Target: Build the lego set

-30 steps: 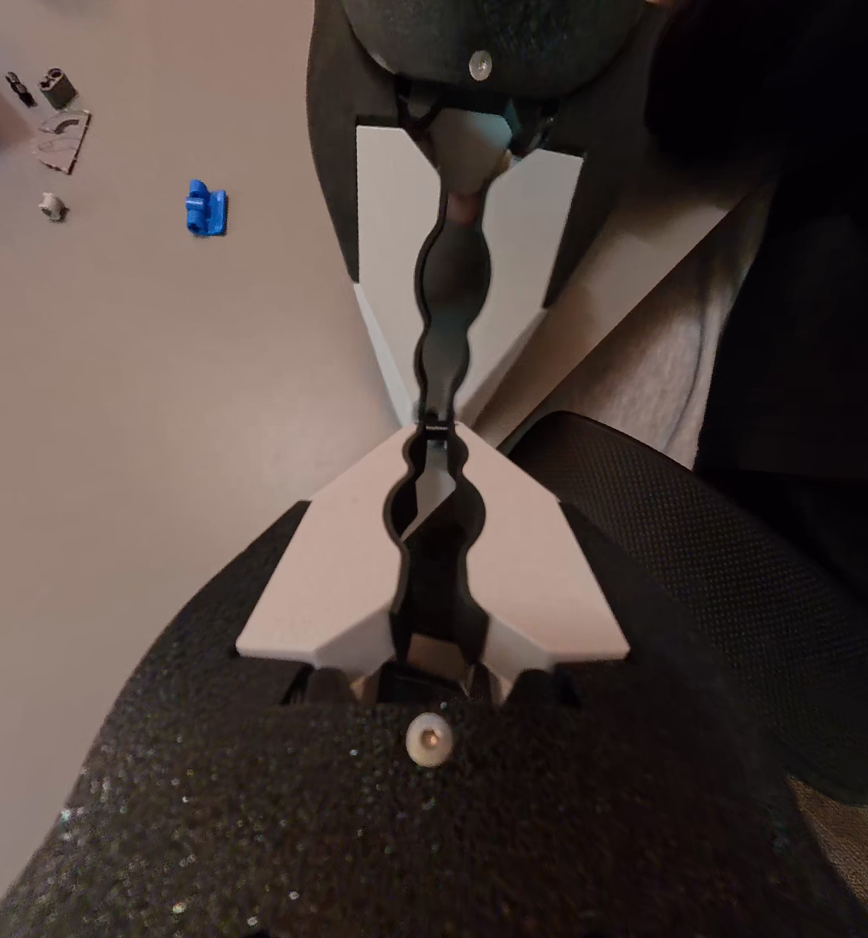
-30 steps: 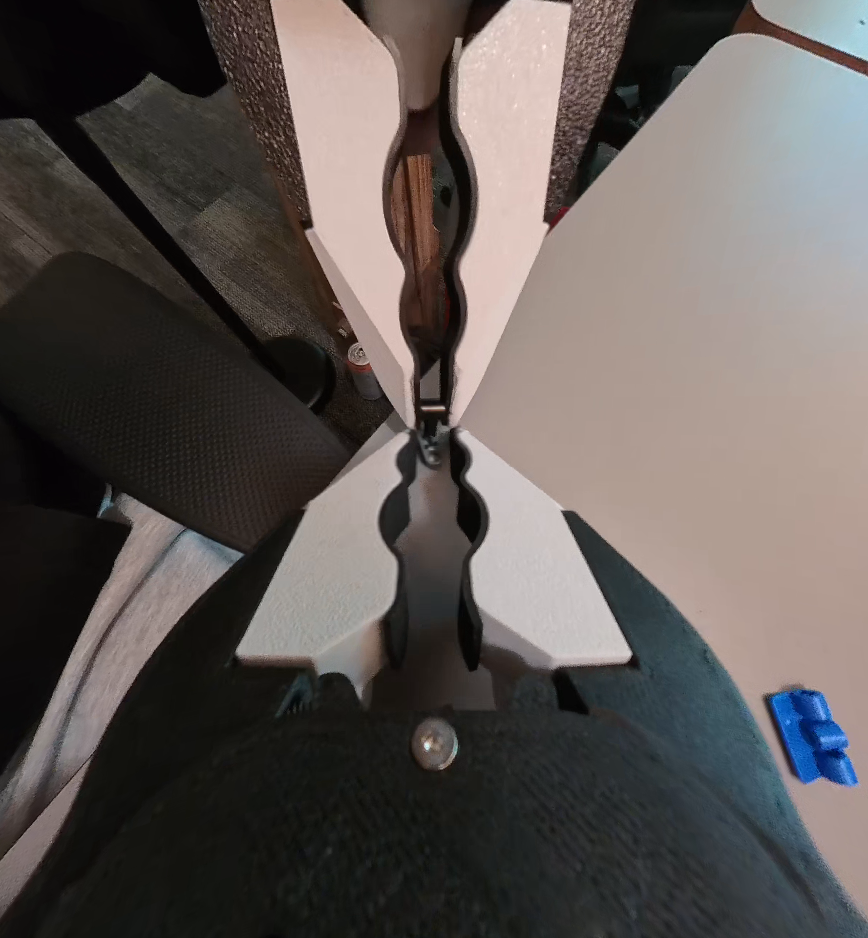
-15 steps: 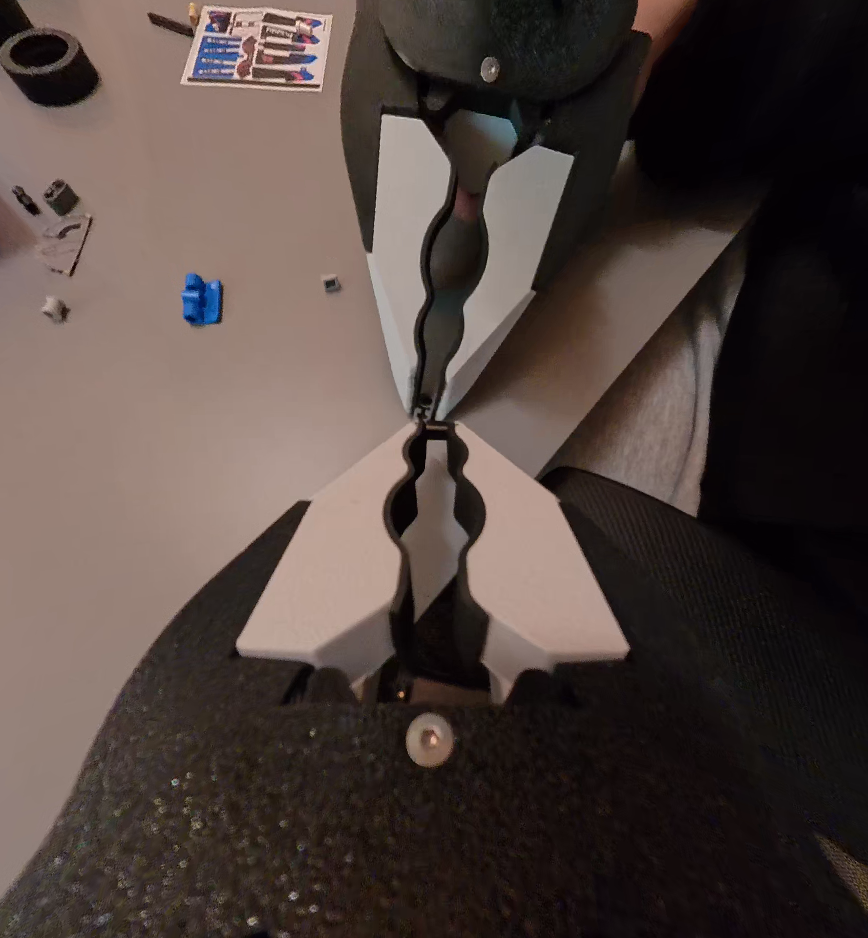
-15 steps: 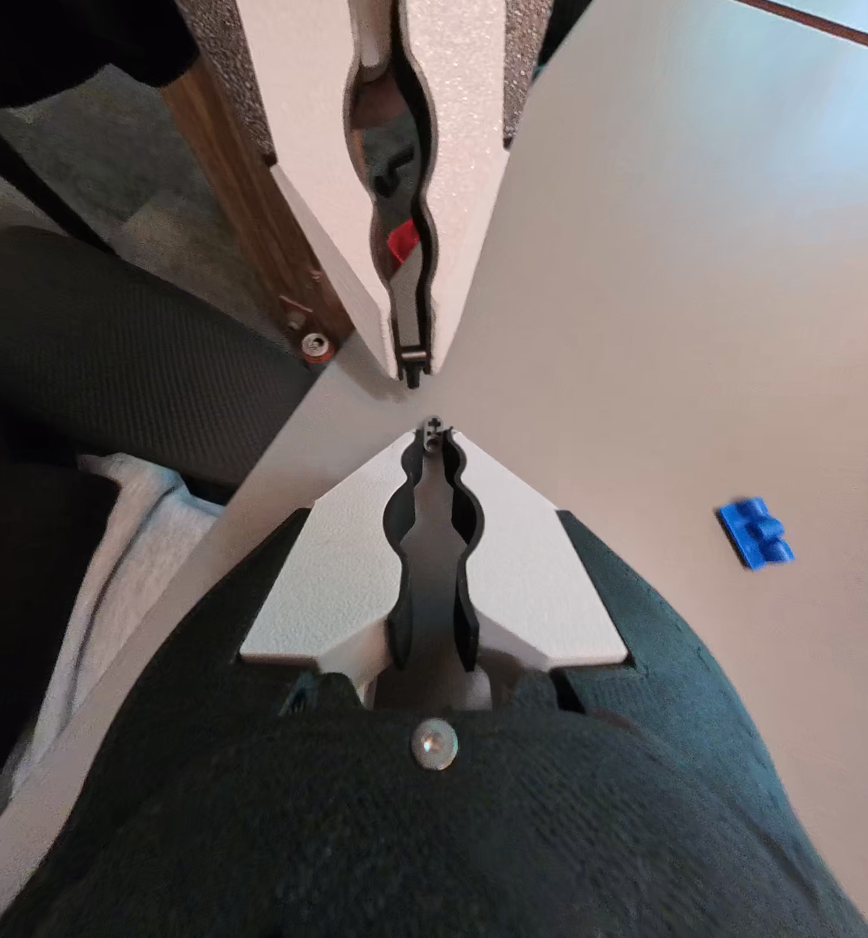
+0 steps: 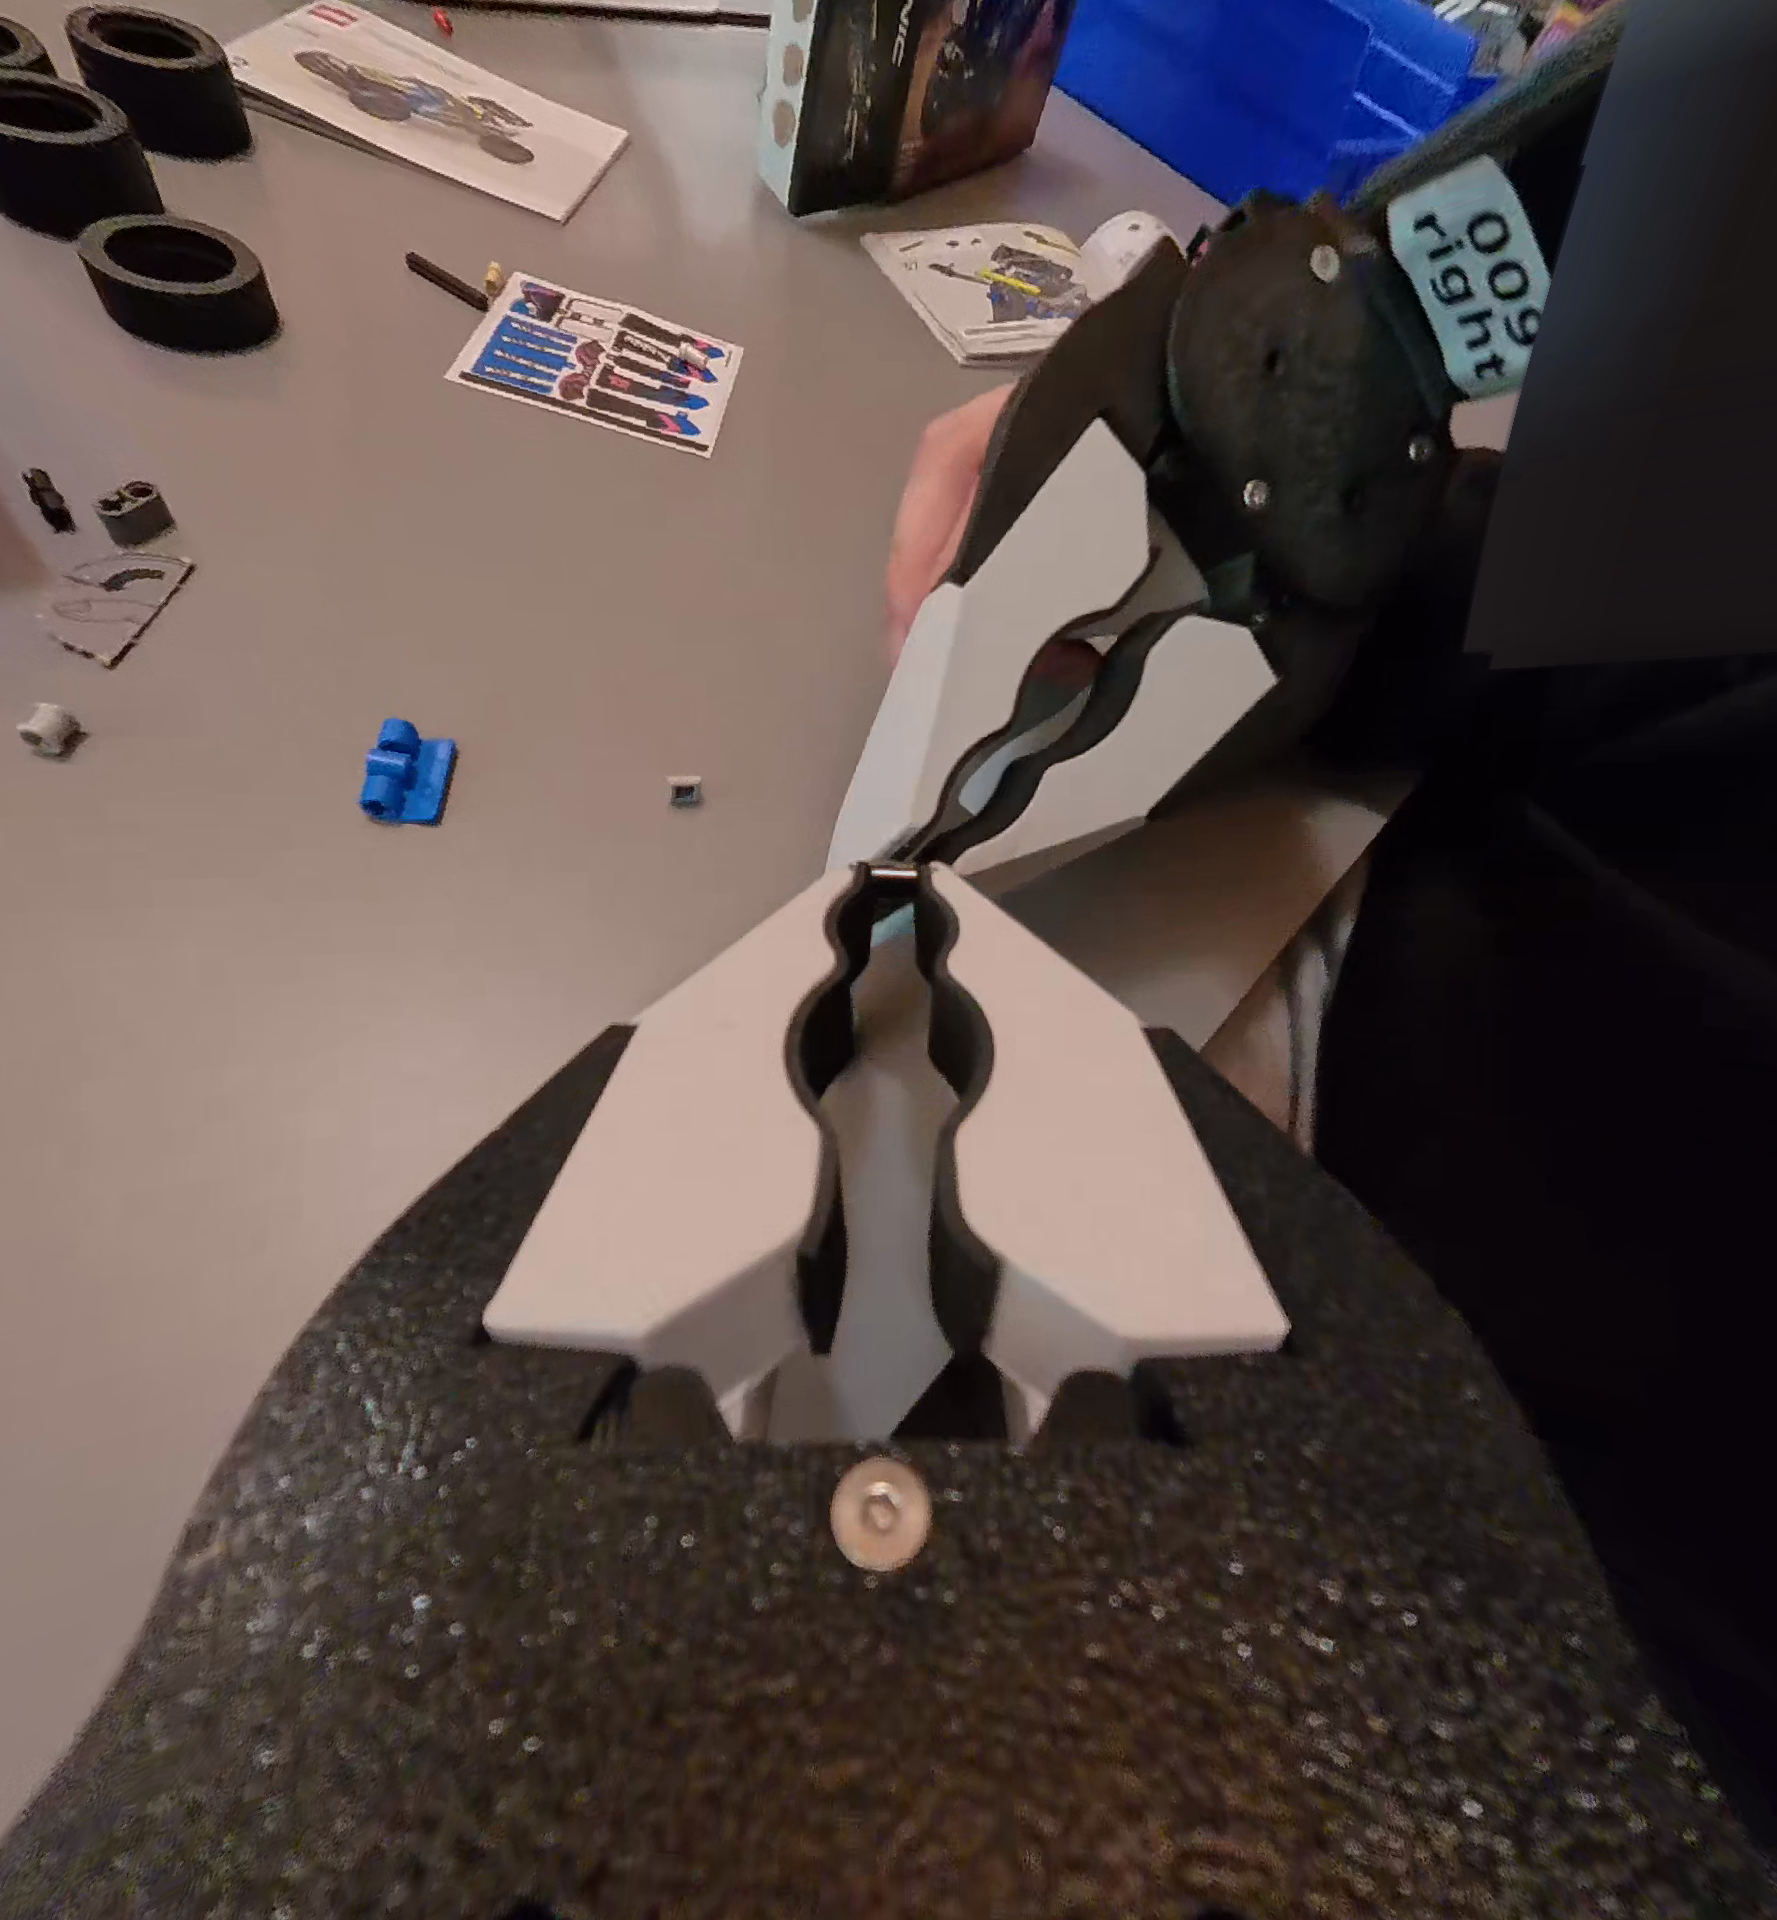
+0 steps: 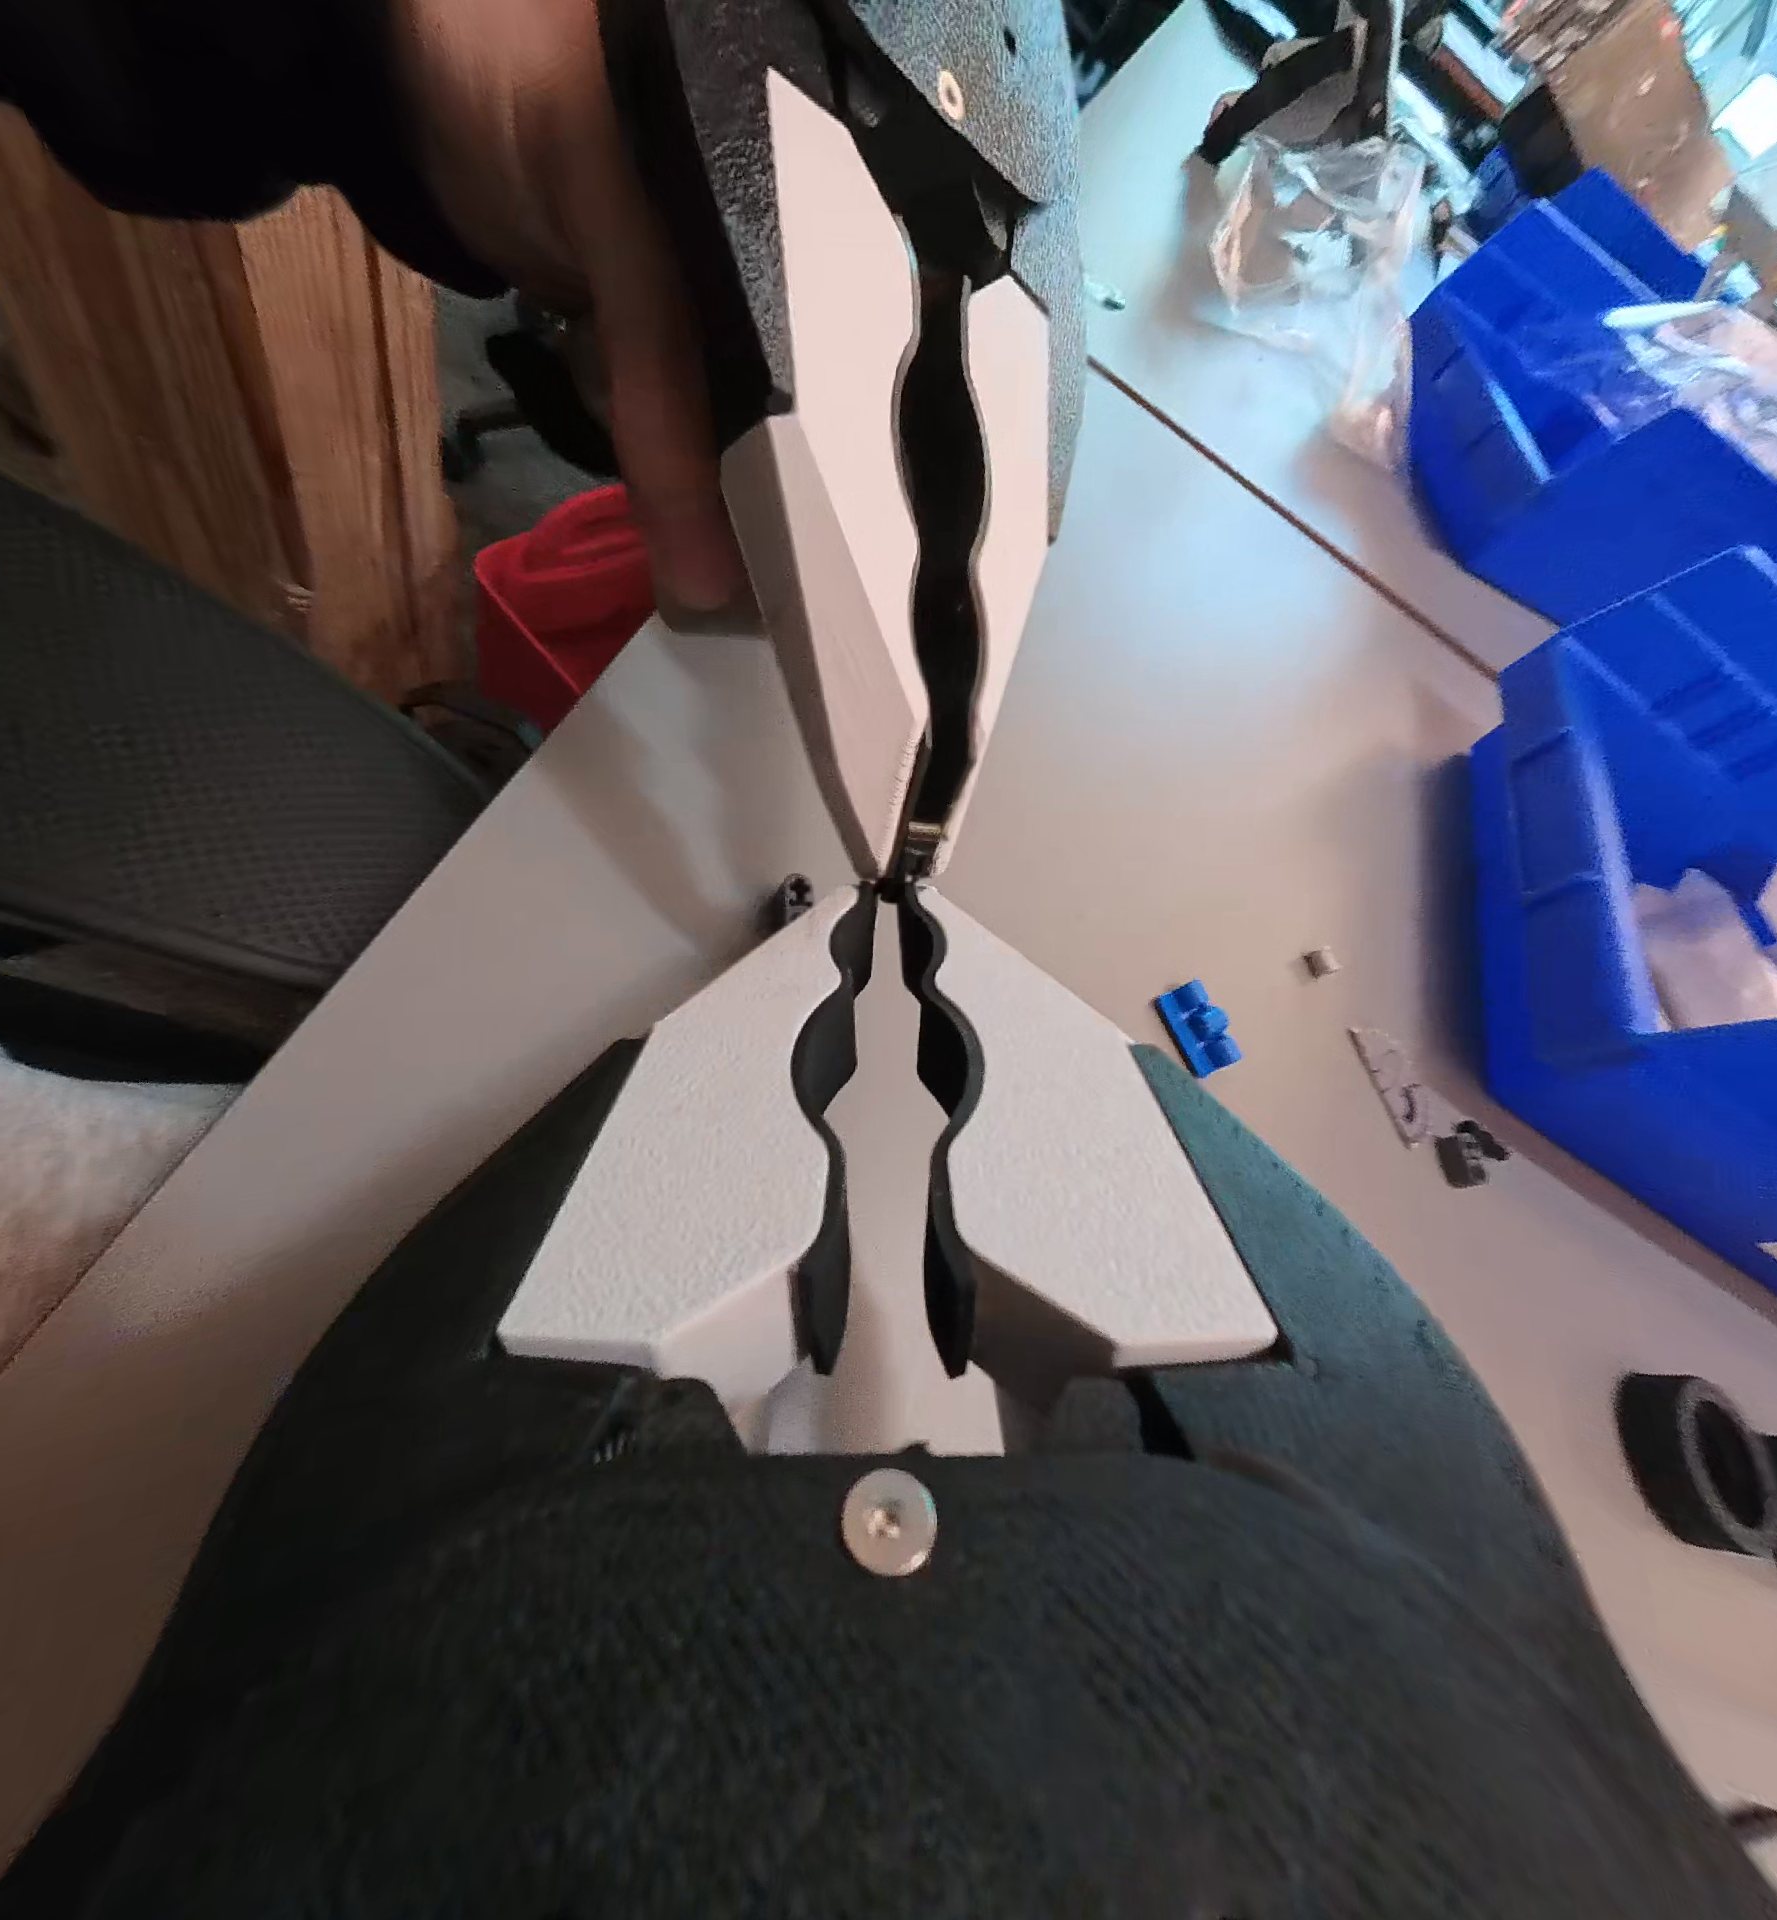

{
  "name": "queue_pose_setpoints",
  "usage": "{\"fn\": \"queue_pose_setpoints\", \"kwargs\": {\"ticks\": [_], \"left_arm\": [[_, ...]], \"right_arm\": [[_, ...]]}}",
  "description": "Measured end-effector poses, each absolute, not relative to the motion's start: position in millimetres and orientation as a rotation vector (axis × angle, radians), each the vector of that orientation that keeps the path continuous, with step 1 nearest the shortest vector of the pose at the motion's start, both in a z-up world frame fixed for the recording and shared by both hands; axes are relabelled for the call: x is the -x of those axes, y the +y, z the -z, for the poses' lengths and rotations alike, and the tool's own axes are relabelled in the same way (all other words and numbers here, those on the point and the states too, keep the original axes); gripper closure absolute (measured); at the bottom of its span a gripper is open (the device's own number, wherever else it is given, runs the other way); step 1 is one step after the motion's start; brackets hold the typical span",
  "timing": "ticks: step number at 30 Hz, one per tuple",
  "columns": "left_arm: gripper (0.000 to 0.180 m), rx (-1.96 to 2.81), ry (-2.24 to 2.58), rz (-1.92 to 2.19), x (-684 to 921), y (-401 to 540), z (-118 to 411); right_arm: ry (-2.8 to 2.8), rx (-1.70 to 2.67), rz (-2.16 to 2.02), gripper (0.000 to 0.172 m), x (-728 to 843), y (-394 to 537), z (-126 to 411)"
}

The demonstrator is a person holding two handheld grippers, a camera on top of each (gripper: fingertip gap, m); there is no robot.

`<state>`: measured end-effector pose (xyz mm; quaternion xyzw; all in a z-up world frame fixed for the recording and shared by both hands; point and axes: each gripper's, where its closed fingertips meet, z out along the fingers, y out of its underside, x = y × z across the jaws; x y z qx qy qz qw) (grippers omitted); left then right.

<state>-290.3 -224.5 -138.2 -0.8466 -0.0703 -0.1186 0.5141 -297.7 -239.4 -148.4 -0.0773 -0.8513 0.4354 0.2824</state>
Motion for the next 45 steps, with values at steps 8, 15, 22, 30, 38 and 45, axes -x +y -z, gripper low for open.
{"fn": "queue_pose_setpoints", "kwargs": {"ticks": [8, 15, 22, 30, 38, 45], "left_arm": [[0.174, 2.066, -0.182, 0.216, 292.6, -228.9, 140.4], [0.175, 2.114, -0.110, 0.129, 293.5, -230.9, 143.4], [0.175, 2.130, -0.054, 0.168, 290.6, -231.5, 145.8], [0.175, 2.311, 0.201, 0.108, 292.8, -241.8, 160.2], [0.175, 2.464, 0.321, 0.099, 291.5, -241.5, 171.8], [0.176, 2.560, 0.356, 0.065, 291.2, -242.2, 176.6]], "right_arm": [[-2.221, 0.159, -1.008, 0.171, 303.0, -239.9, 149.9], [-2.224, 0.152, -0.969, 0.171, 303.9, -240.2, 152.1], [-2.310, 0.218, -1.092, 0.172, 298.1, -238.8, 154.2], [-2.621, 0.393, -1.248, 0.149, 288.5, -243.2, 173.2], [-2.690, 0.379, -1.232, 0.158, 288.3, -248.4, 179.6], [-2.688, 0.372, -1.231, 0.160, 288.0, -248.5, 179.8]]}}
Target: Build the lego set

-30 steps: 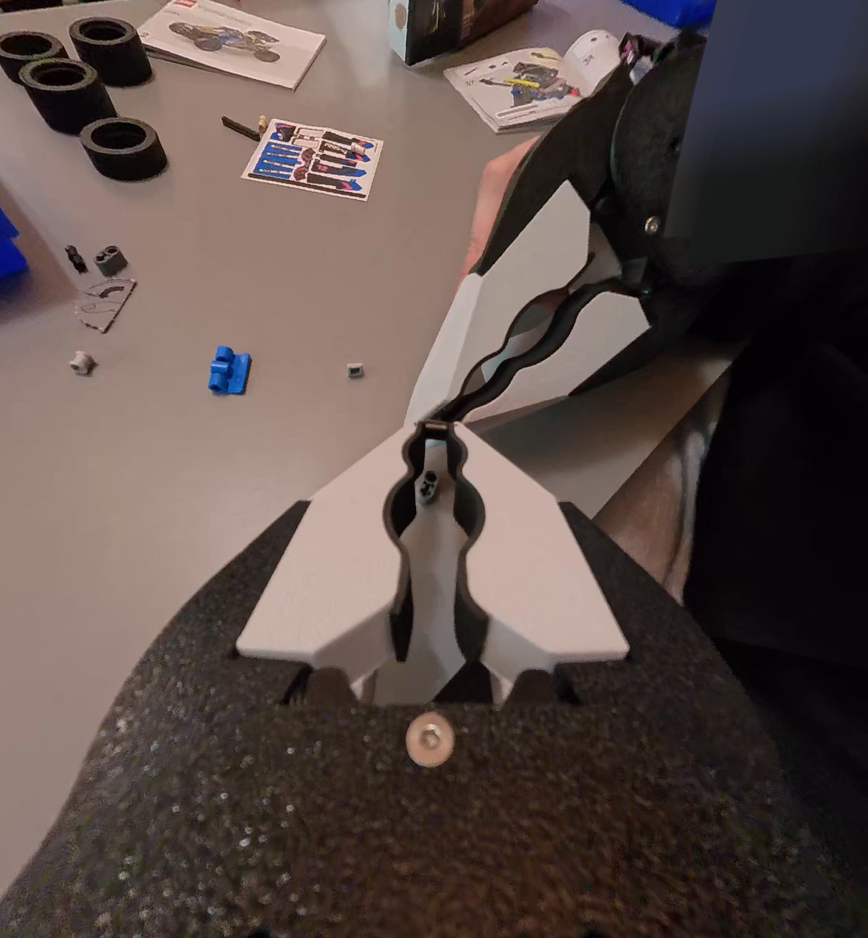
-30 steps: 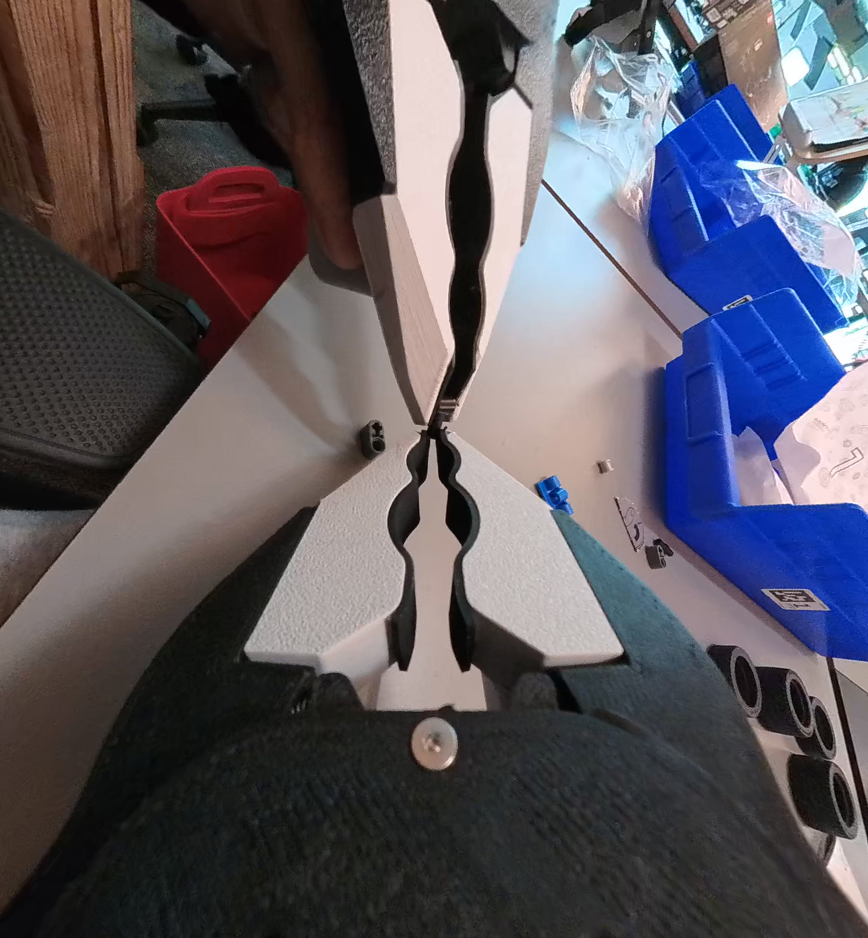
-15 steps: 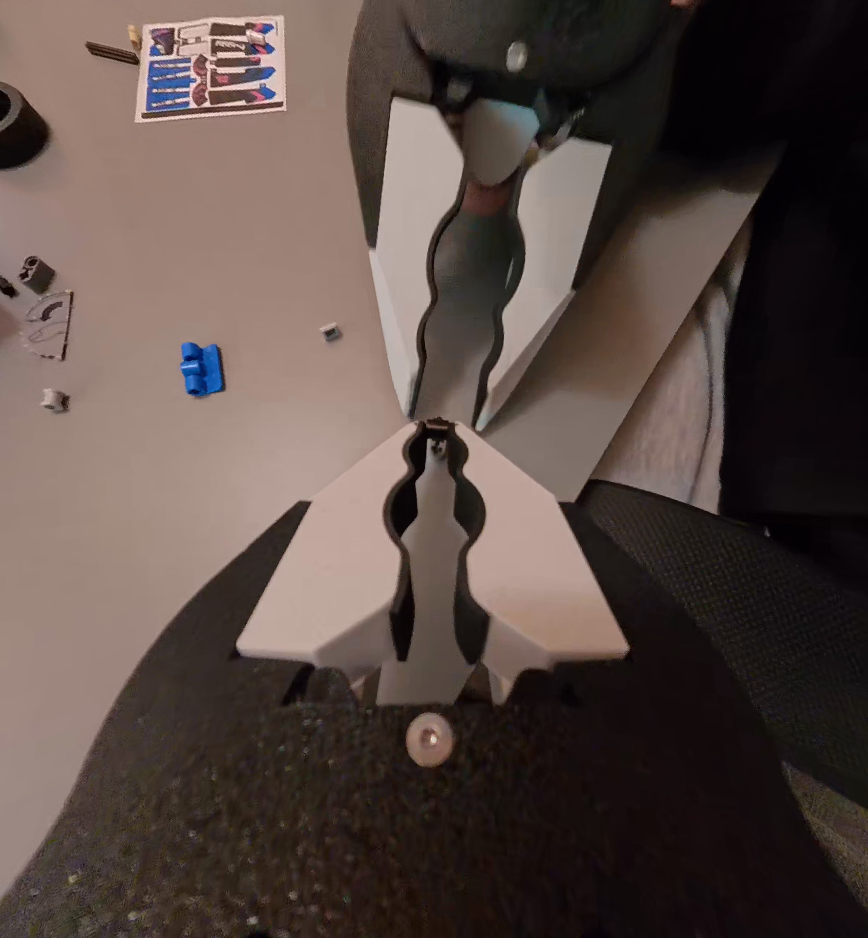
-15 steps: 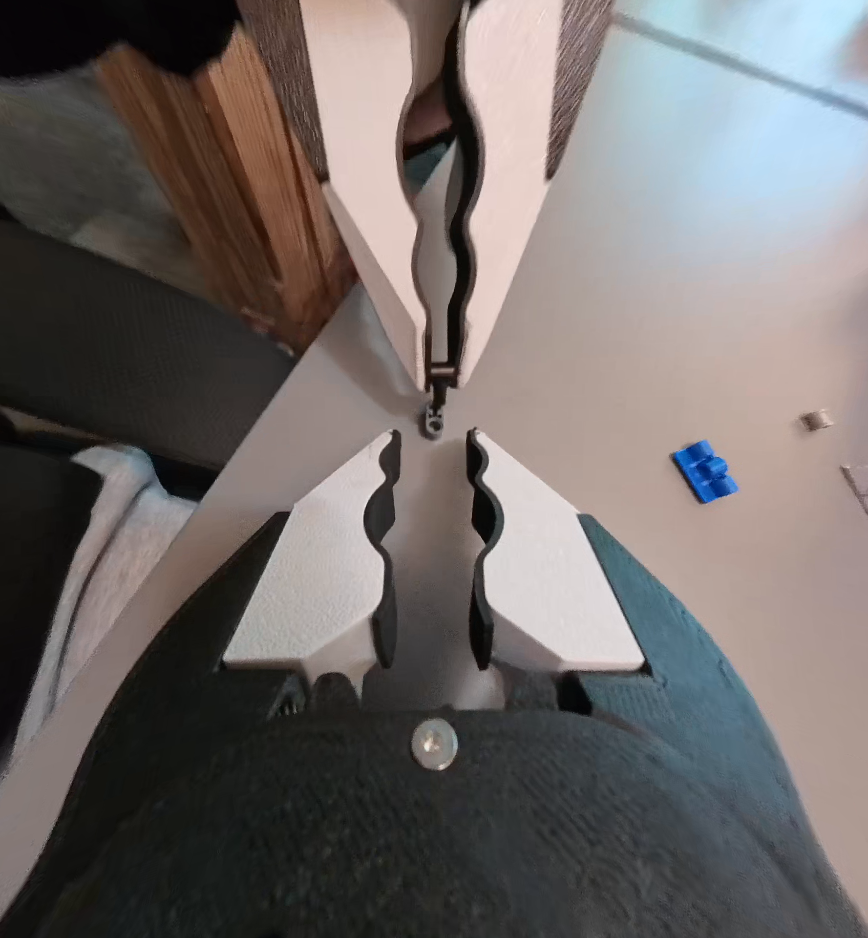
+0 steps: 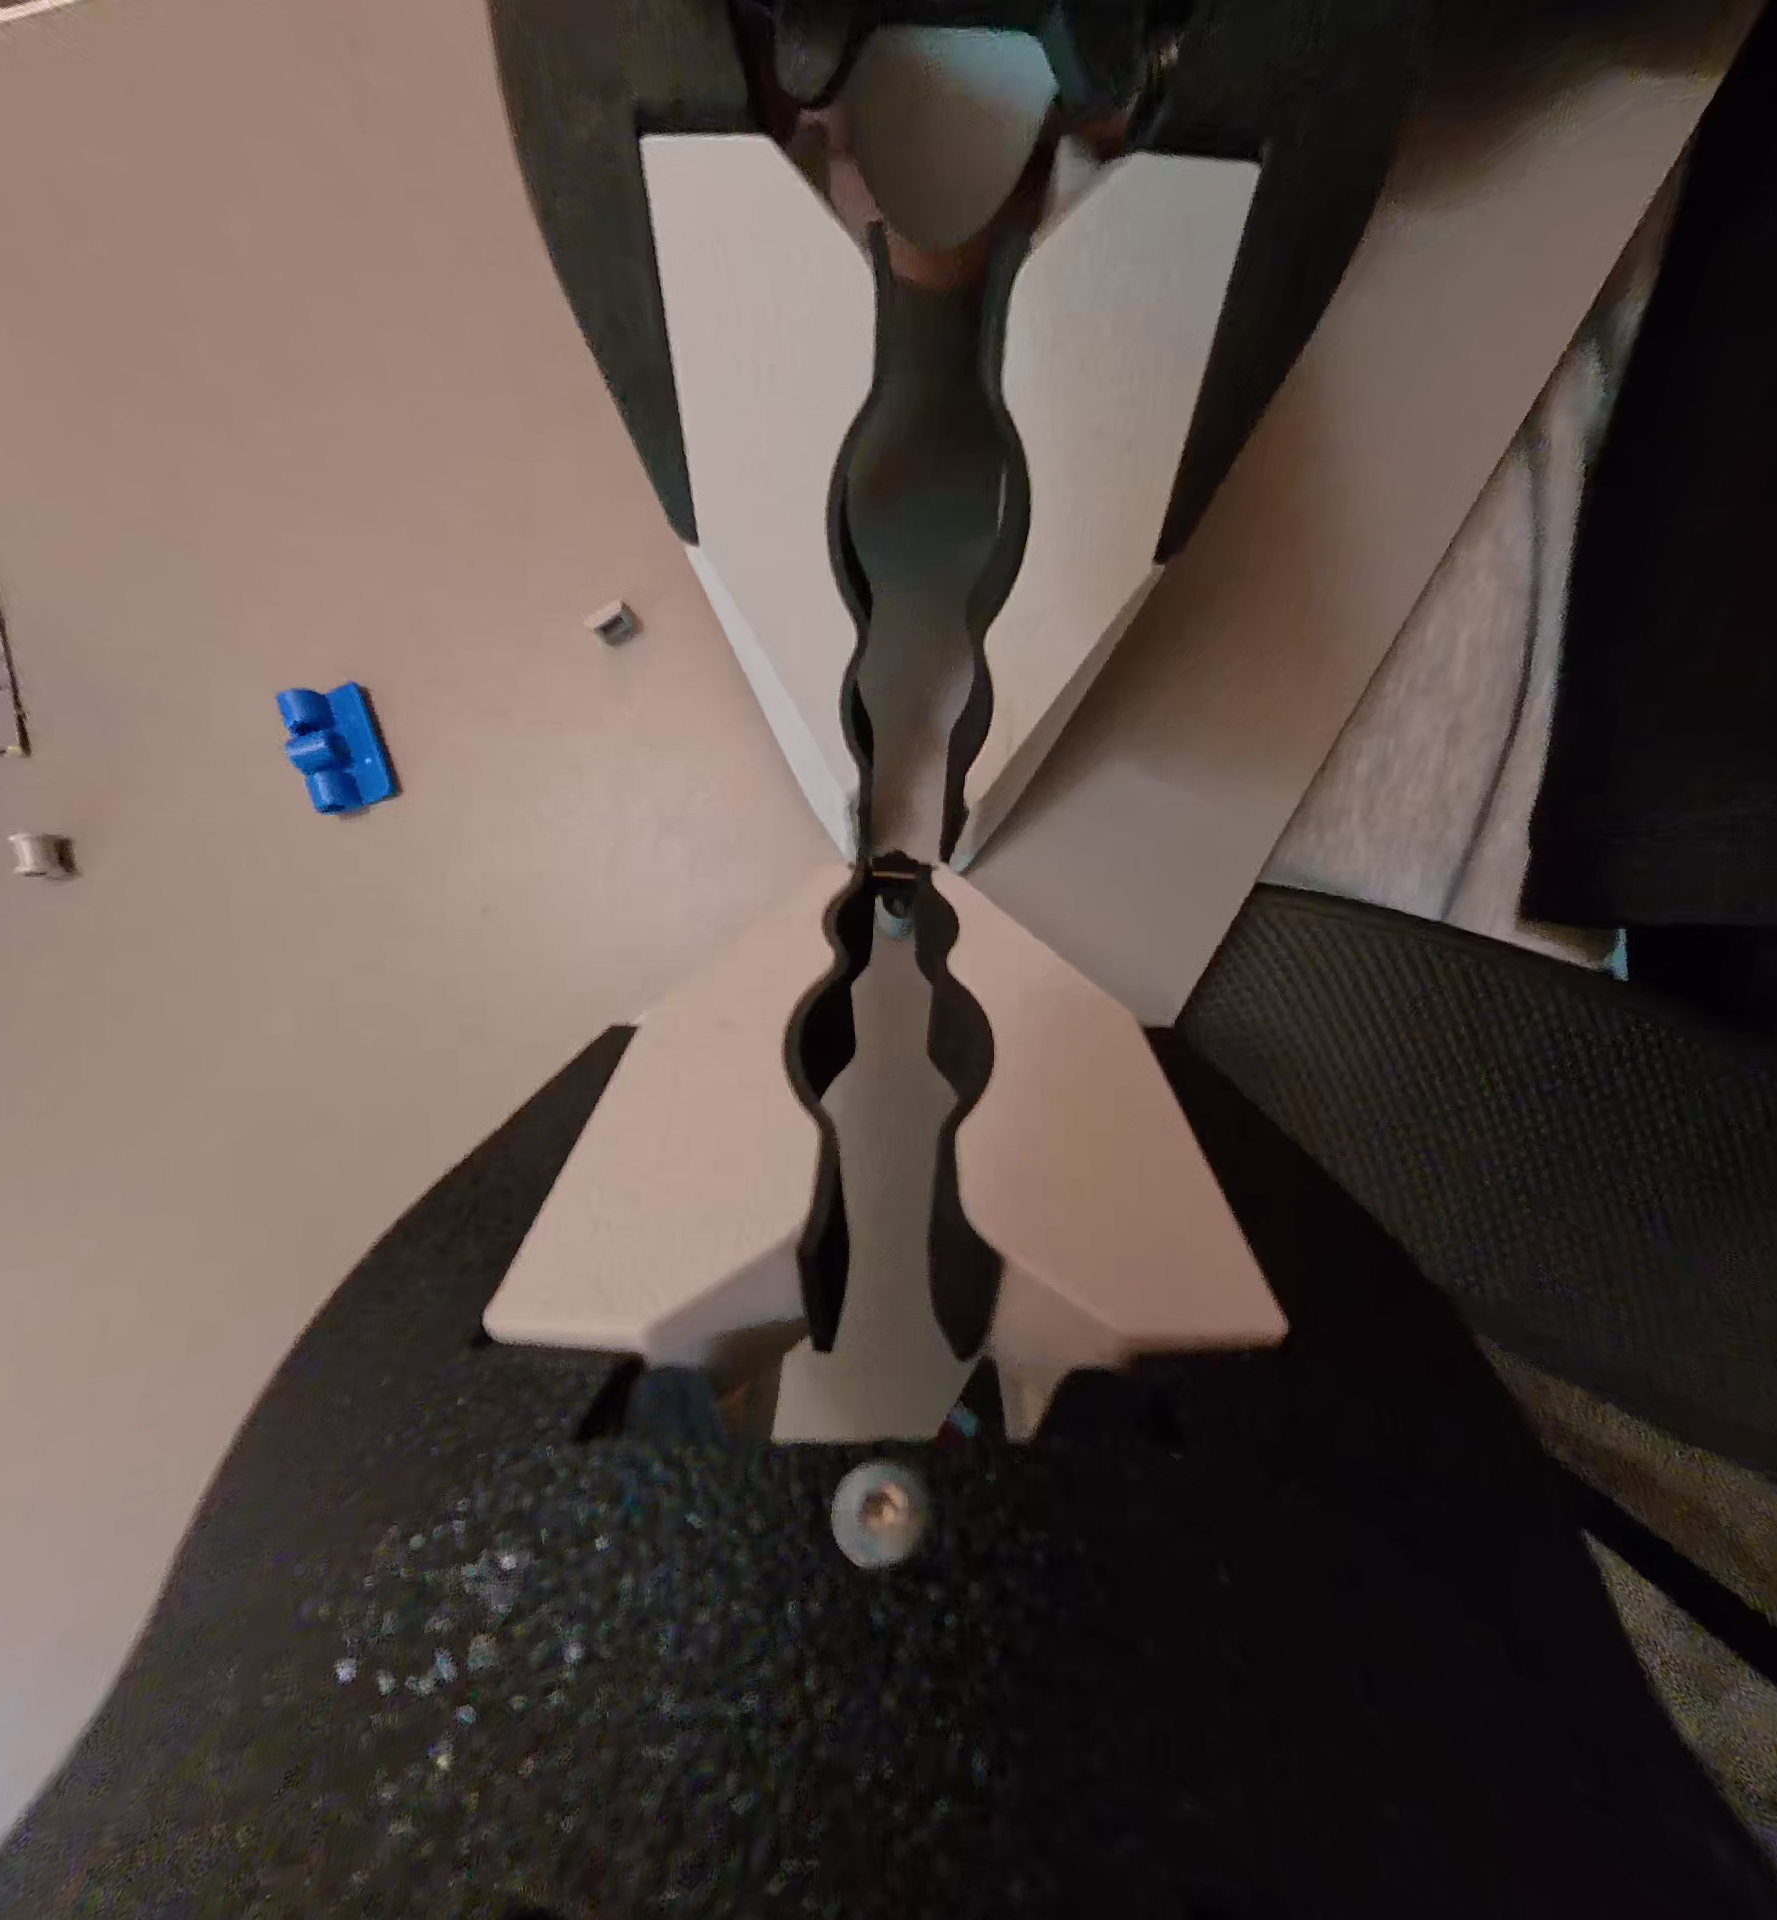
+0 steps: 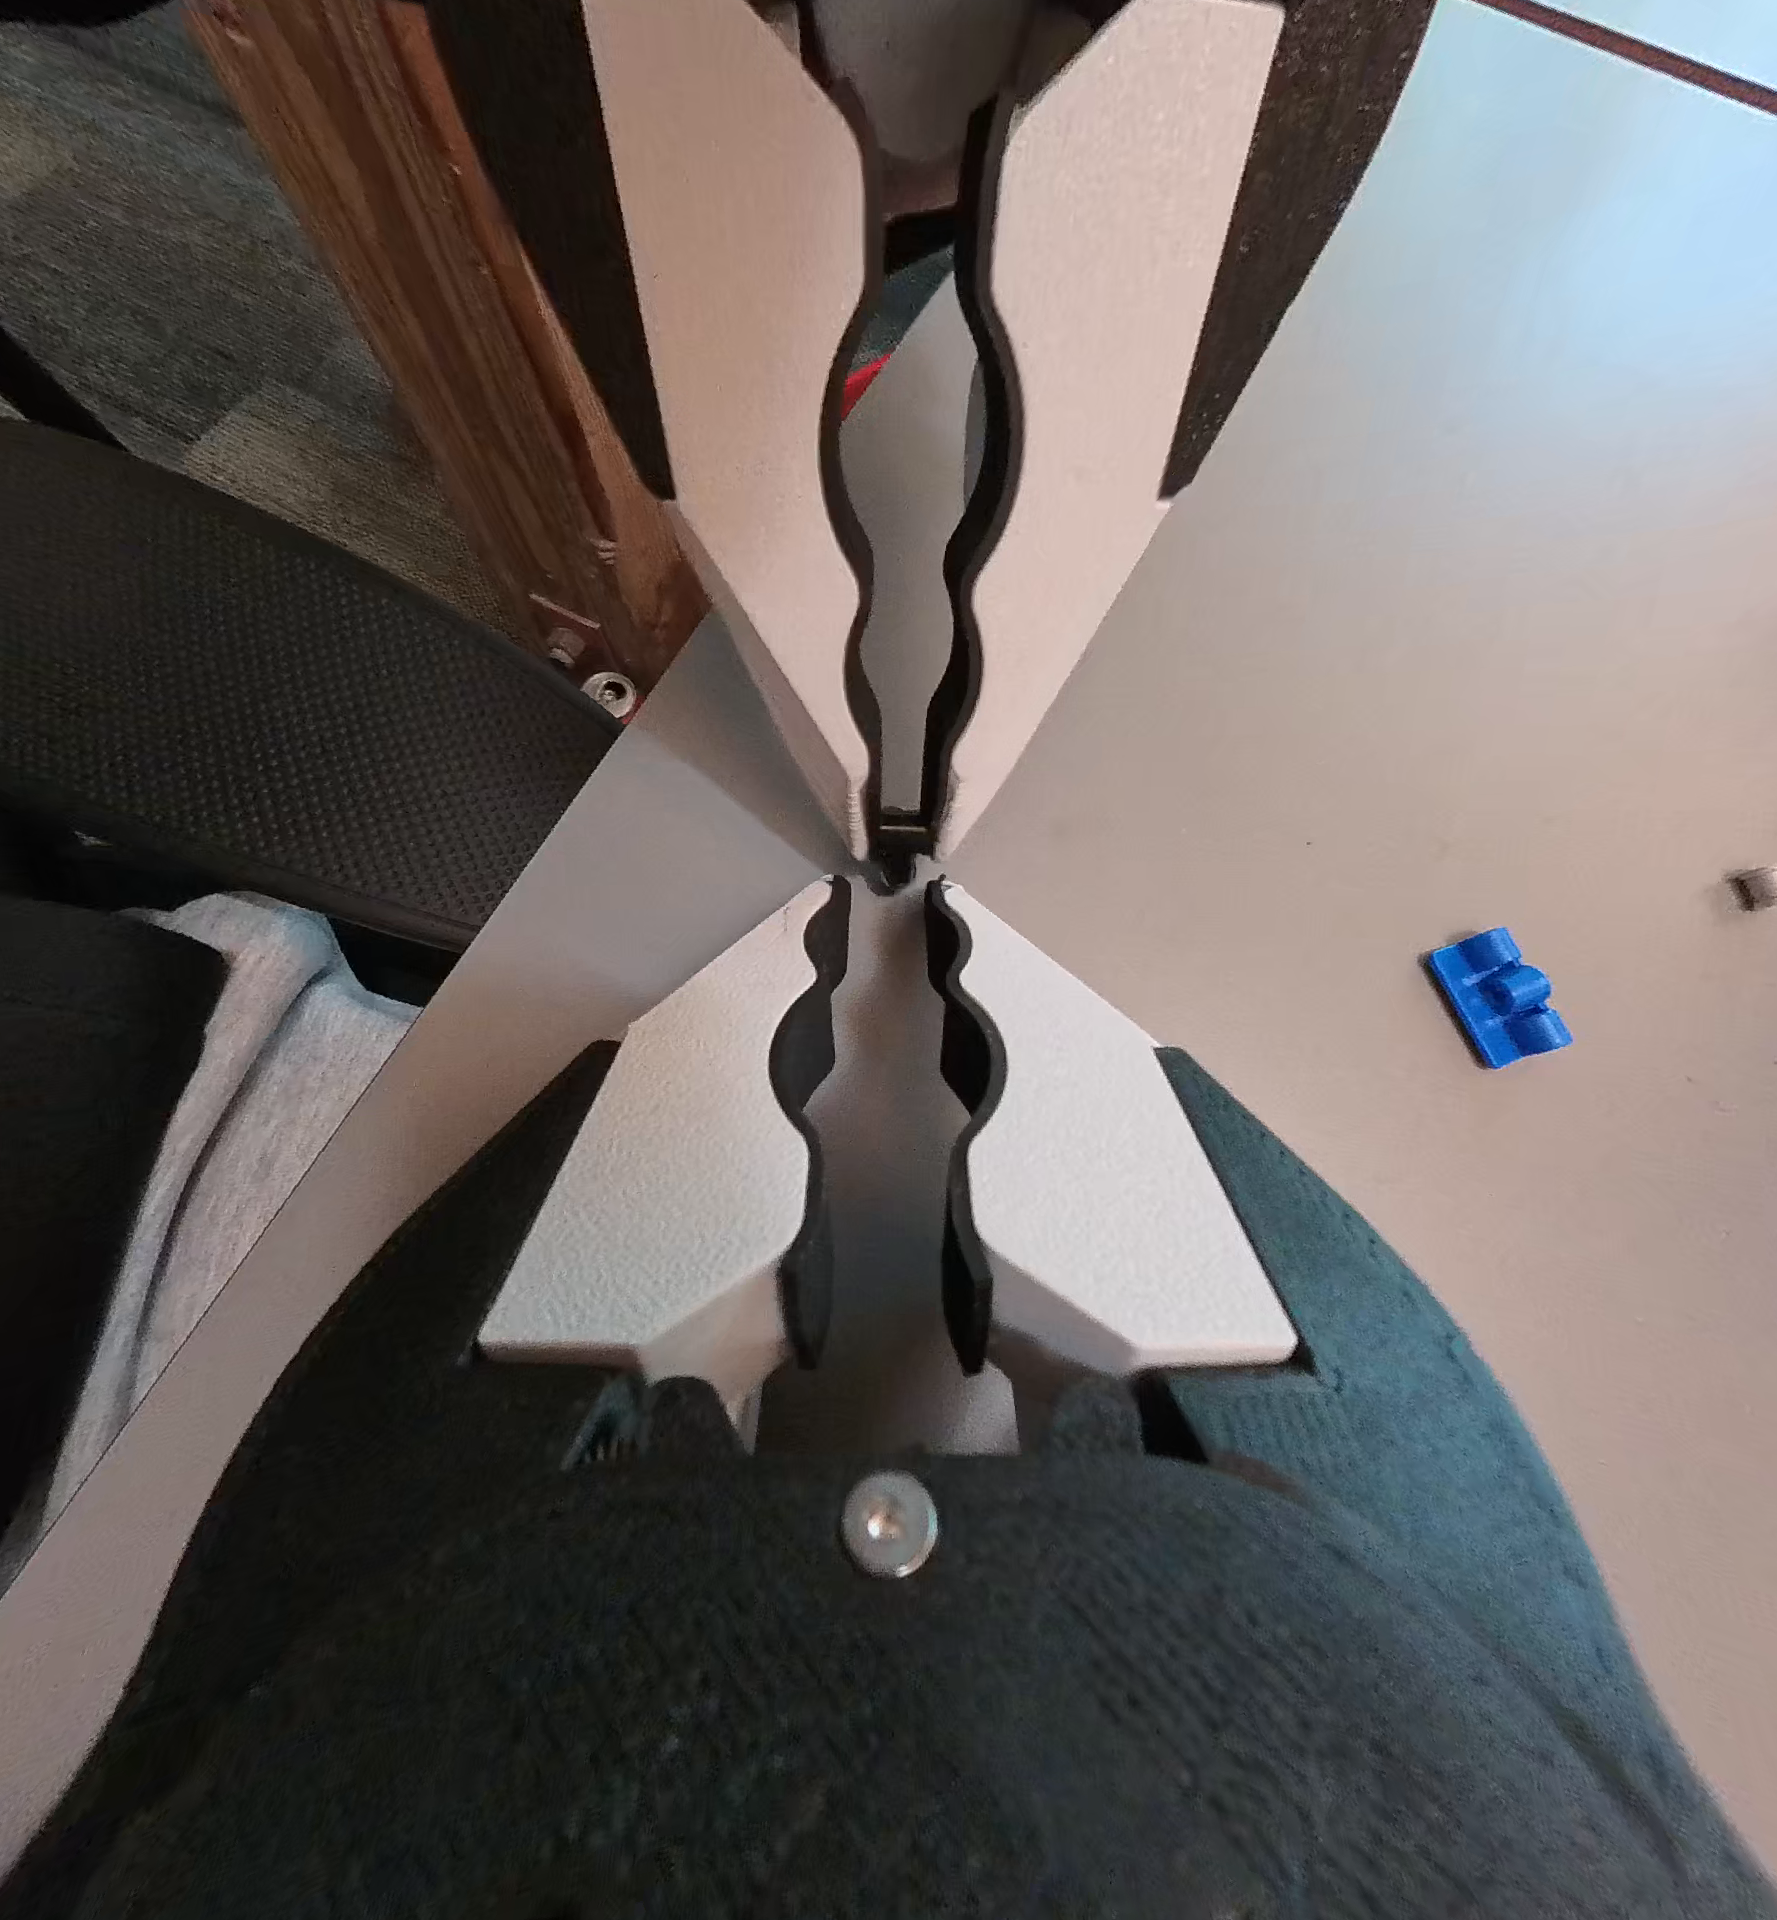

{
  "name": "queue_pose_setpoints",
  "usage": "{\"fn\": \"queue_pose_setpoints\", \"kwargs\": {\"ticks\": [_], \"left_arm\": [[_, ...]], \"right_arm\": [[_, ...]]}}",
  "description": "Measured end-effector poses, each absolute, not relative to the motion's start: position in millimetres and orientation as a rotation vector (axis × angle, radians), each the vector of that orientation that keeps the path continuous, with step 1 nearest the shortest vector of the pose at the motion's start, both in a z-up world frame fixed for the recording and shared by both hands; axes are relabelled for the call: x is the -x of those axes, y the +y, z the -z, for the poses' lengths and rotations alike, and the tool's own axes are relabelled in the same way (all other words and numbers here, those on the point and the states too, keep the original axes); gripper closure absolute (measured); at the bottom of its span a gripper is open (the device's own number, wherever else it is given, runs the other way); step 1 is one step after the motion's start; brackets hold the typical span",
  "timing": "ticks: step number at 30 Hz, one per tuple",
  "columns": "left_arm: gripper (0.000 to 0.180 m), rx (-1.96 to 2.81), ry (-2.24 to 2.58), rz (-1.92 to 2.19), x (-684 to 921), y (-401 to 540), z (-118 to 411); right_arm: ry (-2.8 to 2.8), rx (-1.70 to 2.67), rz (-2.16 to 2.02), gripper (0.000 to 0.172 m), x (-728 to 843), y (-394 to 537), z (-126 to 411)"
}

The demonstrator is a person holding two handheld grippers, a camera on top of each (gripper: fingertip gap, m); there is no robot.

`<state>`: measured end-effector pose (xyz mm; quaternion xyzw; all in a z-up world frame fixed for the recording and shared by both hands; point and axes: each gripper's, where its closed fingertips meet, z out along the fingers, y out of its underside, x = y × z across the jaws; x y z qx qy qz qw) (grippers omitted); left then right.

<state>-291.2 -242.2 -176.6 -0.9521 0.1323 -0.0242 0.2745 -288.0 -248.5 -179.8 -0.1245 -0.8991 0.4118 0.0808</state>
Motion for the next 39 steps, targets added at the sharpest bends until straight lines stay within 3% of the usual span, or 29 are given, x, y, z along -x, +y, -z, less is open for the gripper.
{"fn": "queue_pose_setpoints", "kwargs": {"ticks": [39], "left_arm": [[0.175, 2.814, 0.516, 0.021, 294.8, -243.8, 176.9]], "right_arm": [[-2.669, 0.504, -1.229, 0.165, 292.6, -238.8, 179.7]]}}
